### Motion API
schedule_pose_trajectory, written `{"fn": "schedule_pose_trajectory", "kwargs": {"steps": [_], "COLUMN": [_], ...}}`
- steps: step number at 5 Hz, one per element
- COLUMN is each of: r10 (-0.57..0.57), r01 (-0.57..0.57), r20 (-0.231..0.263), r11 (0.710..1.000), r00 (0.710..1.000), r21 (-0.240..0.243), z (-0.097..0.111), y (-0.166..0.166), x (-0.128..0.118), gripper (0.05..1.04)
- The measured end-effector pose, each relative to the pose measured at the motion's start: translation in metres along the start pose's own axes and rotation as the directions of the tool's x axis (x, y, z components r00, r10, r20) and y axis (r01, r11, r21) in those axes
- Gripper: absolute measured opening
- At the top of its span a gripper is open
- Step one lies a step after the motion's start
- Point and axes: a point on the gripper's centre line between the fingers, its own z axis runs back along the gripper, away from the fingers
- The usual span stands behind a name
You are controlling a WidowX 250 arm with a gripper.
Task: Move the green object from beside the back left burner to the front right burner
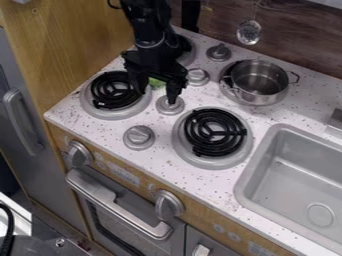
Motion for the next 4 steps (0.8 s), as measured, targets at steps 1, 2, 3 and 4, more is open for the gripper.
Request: {"fn": "schedule_pose_trajectory", "kwargs": {"steps": [1,2,3,4], "r10": [0.000,0.030,-0.059,-0.019], "r01": [0.000,-0.031,0.064,0.028], "r20": [-0.035,-0.030,0.034,0.063], "r11": [1.000,0.999,0.987,0.989], "r00": [0.999,0.999,0.998,0.998], "r21": [-0.007,-0.041,-0.148,-0.142], "z": [-0.010,-0.026,-0.042,-0.063], "y": [-0.002,-0.003,-0.005,0.007], "x": [-0.008,-0.008,0.005,0.031], "gripper": [0.999,0.999,0.999,0.999]}}
